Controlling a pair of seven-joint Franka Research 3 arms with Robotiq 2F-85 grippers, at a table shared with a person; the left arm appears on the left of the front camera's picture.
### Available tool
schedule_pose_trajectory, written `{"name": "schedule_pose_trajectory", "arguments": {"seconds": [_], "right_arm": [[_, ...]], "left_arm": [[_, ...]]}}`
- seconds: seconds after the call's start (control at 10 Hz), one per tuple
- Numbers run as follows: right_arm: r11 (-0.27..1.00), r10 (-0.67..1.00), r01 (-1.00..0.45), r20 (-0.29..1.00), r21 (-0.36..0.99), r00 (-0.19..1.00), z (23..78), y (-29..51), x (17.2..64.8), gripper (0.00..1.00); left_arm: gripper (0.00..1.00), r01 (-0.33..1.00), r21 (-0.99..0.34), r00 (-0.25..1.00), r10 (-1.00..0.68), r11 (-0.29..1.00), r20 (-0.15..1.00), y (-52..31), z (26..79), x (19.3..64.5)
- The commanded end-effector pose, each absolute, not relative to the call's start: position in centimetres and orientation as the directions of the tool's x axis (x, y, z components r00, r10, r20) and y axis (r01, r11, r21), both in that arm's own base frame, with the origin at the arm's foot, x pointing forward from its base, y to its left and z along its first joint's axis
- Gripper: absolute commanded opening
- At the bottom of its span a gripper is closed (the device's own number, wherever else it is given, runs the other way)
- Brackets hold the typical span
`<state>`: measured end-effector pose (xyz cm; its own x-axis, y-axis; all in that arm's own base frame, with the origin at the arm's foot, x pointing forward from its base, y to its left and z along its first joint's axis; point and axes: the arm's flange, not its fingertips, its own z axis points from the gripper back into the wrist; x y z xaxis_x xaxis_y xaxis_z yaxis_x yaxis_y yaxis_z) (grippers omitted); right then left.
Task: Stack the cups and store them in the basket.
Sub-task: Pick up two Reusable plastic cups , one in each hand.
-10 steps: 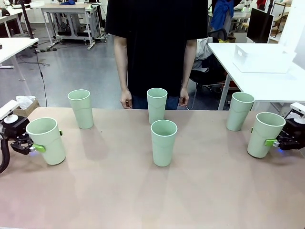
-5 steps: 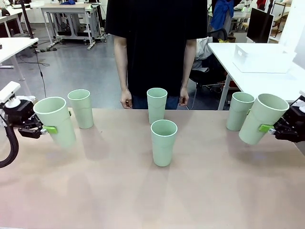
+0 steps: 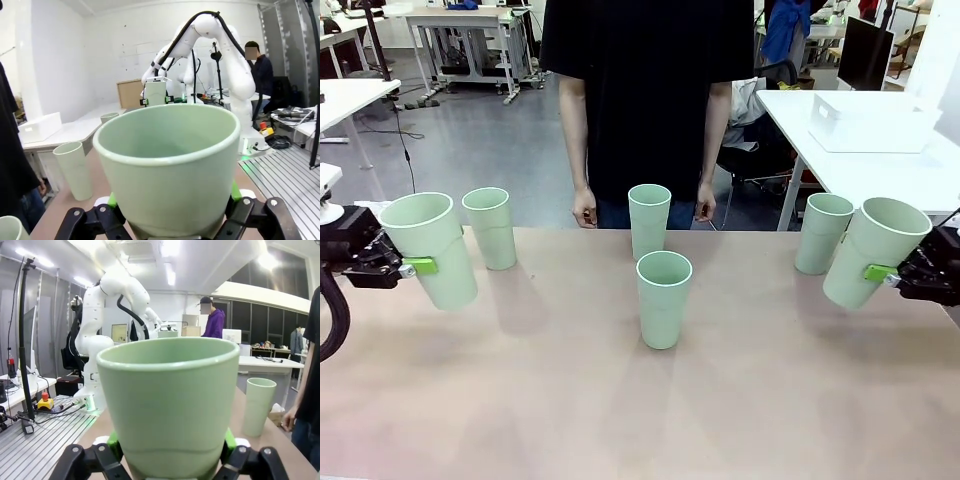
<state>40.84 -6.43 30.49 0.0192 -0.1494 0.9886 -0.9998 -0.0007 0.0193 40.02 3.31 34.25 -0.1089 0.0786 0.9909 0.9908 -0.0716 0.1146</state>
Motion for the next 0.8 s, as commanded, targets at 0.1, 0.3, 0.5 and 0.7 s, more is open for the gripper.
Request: {"name": "schedule_pose_trajectory", "arguments": {"seconds": [0.1,0.3,0.5,0.7], "right_arm": [[0.048,-0.1,-0.998,0.994,0.038,0.033,31.6,-5.03,40.13,0.86],[0.038,-0.097,-0.998,0.994,0.043,0.039,31.74,-4.96,39.98,0.86],[0.053,-0.105,-0.997,0.993,0.056,0.05,31.76,-5.08,40.06,0.86],[0.062,-0.105,-0.996,0.993,0.06,0.053,31.89,-5.05,39.88,0.86]], "left_arm": [[0.88,0.991,0.127,-0.124,0.061,-0.053,0.99,2.9,34.98,38.77],[0.88,0.991,0.131,-0.129,0.056,-0.032,0.99,3.17,35.06,38.85],[0.88,0.99,0.136,-0.136,0.04,-0.023,0.99,2.95,34.69,39.19],[0.88,0.989,0.145,-0.145,0.038,-0.014,0.989,2.75,34.28,39.57]]}}
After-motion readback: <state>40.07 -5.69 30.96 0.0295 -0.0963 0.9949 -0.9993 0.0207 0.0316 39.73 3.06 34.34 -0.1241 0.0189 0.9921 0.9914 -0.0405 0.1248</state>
